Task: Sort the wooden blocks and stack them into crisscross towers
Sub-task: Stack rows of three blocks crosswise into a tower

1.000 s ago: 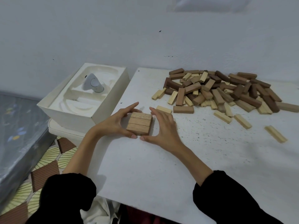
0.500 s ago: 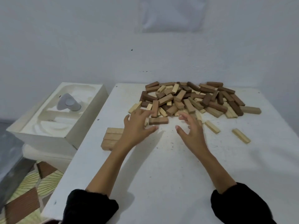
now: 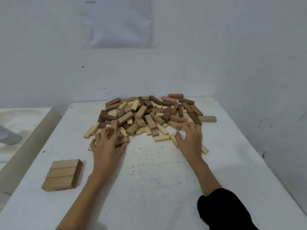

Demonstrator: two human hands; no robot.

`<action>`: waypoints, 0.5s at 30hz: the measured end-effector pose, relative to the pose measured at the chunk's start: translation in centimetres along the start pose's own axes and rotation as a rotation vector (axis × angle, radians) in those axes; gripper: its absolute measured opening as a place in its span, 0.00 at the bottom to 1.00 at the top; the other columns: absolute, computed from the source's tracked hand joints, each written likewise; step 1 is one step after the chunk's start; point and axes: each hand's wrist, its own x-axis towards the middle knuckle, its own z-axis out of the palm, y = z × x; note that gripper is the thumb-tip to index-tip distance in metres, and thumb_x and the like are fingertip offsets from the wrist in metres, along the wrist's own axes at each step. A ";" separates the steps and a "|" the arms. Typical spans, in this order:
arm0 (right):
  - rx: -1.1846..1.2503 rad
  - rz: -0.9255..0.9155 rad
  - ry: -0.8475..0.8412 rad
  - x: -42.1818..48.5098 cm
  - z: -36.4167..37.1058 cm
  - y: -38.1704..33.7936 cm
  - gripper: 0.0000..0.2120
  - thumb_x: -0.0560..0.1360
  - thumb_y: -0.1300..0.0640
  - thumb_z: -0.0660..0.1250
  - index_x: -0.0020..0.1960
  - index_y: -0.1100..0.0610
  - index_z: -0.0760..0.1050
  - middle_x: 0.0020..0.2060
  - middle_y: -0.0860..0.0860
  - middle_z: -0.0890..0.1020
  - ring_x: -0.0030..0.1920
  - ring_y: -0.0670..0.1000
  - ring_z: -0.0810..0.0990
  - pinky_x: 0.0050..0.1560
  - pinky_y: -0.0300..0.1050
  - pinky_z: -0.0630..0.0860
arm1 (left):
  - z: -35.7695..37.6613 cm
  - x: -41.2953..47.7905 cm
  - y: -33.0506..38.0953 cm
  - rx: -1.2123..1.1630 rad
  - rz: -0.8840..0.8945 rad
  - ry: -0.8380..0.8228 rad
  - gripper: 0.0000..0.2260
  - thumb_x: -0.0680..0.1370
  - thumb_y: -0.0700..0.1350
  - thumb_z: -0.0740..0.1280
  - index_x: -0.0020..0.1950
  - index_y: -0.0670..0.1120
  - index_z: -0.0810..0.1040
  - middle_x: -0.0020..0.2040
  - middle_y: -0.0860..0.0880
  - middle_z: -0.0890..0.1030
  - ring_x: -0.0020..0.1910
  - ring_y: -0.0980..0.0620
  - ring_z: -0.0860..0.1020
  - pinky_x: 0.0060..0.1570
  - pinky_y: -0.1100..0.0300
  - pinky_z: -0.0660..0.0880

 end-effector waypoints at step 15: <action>0.015 0.025 -0.089 -0.8 0.2 0.1 0.09 0.70 0.64 0.70 0.48 0.54 0.82 0.46 0.50 0.78 0.51 0.47 0.64 0.47 0.40 0.61 | -1.5 0.2 0.5 -0.169 -0.134 -0.090 0.11 0.72 0.53 0.71 0.53 0.53 0.83 0.60 0.51 0.73 0.60 0.48 0.68 0.57 0.52 0.59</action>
